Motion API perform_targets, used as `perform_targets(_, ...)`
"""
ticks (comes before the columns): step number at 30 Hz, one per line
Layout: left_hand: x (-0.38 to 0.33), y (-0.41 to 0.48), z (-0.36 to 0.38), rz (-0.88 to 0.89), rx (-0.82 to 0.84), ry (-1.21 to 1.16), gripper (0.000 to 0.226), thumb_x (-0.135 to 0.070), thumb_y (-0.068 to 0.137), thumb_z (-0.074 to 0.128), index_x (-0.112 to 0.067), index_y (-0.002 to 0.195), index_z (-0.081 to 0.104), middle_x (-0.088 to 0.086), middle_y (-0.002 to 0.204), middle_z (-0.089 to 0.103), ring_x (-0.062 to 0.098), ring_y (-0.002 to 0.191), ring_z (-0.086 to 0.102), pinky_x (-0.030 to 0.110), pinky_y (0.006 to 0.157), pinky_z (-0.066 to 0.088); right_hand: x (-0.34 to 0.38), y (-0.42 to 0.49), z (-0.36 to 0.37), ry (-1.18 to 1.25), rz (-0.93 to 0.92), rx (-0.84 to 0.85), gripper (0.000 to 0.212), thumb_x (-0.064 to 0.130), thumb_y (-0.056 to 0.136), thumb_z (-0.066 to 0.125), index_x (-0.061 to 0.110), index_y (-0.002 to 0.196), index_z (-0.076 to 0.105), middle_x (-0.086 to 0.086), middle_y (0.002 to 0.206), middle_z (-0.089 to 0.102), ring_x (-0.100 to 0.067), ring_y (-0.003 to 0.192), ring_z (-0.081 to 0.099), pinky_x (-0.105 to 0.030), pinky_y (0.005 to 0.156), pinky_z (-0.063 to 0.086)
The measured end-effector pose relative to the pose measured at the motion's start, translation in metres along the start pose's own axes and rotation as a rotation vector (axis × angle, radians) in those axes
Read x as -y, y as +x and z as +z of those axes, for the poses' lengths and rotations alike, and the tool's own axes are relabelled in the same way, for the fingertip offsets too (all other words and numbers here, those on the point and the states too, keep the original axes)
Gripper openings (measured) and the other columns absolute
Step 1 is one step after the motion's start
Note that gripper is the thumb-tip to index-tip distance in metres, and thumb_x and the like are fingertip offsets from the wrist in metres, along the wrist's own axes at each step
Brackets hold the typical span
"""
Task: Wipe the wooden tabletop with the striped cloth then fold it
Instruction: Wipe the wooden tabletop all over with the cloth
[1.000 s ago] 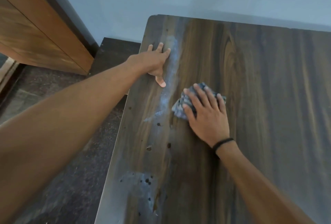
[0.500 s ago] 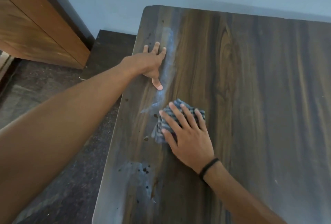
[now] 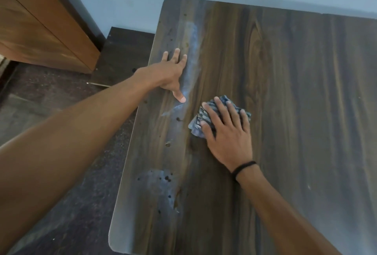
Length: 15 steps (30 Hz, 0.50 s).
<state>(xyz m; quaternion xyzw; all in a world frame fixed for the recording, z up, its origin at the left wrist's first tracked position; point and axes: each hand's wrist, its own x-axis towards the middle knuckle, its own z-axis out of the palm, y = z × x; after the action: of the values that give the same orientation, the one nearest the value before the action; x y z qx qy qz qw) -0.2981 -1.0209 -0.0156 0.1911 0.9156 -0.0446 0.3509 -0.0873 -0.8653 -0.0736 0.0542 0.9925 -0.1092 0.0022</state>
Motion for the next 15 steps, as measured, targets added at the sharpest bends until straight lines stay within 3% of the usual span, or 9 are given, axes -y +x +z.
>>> perform_targets(1,-0.001,-0.001,0.000,0.005,-0.001,-0.001,0.146,-0.053,0.063,0.086,-0.019,0.155,-0.023,0.004,0.160,-0.033,0.037,0.148,-0.021,0.059,0.119,0.012,0.011,-0.004,0.002,-0.002,0.018,0.021,0.055,0.055,0.103,0.031,0.041,0.156,0.032,0.008,0.166,0.026,-0.021,0.154,0.020,-0.049,0.125,0.010)
perform_targets(5,-0.002,-0.011,0.006,0.014,-0.025,-0.019,0.145,-0.055,0.064,0.086,-0.019,0.155,-0.022,0.003,0.161,-0.032,0.038,0.147,-0.022,0.063,0.118,0.015,0.001,-0.053,0.002,-0.042,-0.331,0.077,0.053,0.055,0.103,0.034,0.044,0.155,0.032,0.012,0.166,0.025,-0.016,0.154,0.020,-0.048,0.124,0.016)
perform_targets(6,-0.001,-0.016,0.009,0.016,-0.033,-0.022,0.145,-0.055,0.064,0.085,-0.019,0.155,-0.022,0.003,0.160,-0.032,0.038,0.147,-0.023,0.063,0.118,0.015,-0.010,-0.051,0.000,-0.058,-0.318,0.043,0.052,0.055,0.103,0.036,0.044,0.154,0.035,0.012,0.165,0.027,-0.016,0.153,0.024,-0.048,0.123,0.019)
perform_targets(10,0.002,-0.032,0.021,-0.006,0.017,-0.015,0.147,-0.054,0.063,0.086,-0.021,0.154,-0.023,0.002,0.160,-0.033,0.038,0.147,-0.023,0.062,0.119,0.013,0.009,-0.032,0.003,-0.017,0.038,-0.028,0.053,0.054,0.102,0.037,0.041,0.153,0.038,0.007,0.164,0.032,-0.021,0.152,0.026,-0.051,0.123,0.017)
perform_targets(13,0.005,-0.037,0.036,-0.019,0.002,-0.021,0.148,-0.054,0.061,0.087,-0.020,0.154,-0.024,0.003,0.159,-0.034,0.037,0.147,-0.024,0.062,0.119,0.013,0.029,-0.082,0.010,-0.025,-0.284,0.069,0.052,0.055,0.103,0.034,0.043,0.154,0.034,0.009,0.166,0.026,-0.018,0.154,0.019,-0.050,0.124,0.014)
perform_targets(15,0.006,-0.045,0.043,-0.014,-0.045,-0.039,0.148,-0.054,0.061,0.087,-0.018,0.155,-0.022,0.004,0.160,-0.032,0.035,0.148,-0.024,0.061,0.120,0.012,0.012,-0.099,0.005,-0.046,-0.370,0.075,0.052,0.055,0.103,0.035,0.044,0.153,0.036,0.011,0.165,0.028,-0.017,0.153,0.022,-0.048,0.123,0.017)
